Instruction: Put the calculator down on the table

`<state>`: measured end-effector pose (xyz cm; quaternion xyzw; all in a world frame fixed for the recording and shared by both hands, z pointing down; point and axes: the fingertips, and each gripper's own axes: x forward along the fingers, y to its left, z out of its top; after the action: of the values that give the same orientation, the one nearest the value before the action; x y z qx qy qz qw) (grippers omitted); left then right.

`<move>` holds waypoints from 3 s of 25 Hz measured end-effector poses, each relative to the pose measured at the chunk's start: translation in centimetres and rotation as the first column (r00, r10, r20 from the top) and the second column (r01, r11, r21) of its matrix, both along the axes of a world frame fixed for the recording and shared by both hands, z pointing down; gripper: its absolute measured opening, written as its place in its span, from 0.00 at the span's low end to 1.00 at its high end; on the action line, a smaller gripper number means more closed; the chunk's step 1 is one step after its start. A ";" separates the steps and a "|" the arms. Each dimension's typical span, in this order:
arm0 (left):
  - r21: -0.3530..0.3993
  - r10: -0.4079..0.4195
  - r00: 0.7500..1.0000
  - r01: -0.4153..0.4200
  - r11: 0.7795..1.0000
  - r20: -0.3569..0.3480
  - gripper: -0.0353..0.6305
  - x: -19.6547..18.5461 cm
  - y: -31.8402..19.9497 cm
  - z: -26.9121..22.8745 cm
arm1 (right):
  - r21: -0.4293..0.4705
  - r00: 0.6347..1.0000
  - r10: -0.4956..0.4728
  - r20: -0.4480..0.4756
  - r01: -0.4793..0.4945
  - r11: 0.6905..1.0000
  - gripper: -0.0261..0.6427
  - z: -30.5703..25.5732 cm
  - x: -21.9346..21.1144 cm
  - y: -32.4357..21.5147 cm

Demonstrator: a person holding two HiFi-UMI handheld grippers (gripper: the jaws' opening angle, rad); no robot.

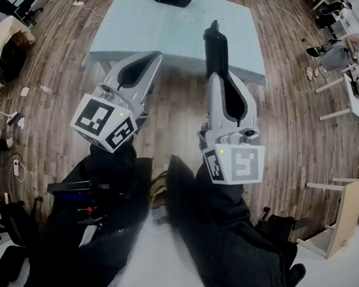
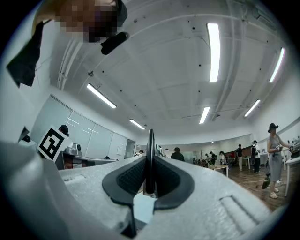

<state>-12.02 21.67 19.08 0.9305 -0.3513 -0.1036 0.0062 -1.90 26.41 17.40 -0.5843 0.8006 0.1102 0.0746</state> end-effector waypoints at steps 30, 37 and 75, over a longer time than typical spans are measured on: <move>-0.057 -0.019 0.999 0.021 0.998 0.034 0.06 4.2 1.2 2.2 | -0.017 1.000 -0.030 0.002 0.030 0.999 0.11 1.1 3.3 0.8; -0.079 -0.035 0.998 0.039 0.996 0.043 0.06 5.4 1.1 4.5 | -0.074 0.999 -0.046 0.014 0.047 0.996 0.11 3.4 4.5 0.6; -0.053 -0.058 0.998 0.060 0.997 0.032 0.06 5.2 -20.2 5.6 | -0.048 0.999 -0.014 0.030 0.016 0.999 0.11 4.6 5.8 -19.8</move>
<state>-6.85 1.49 24.64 0.9206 -0.3815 -0.0799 0.0227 3.88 6.65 21.99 -0.5814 0.8062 0.0818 0.0731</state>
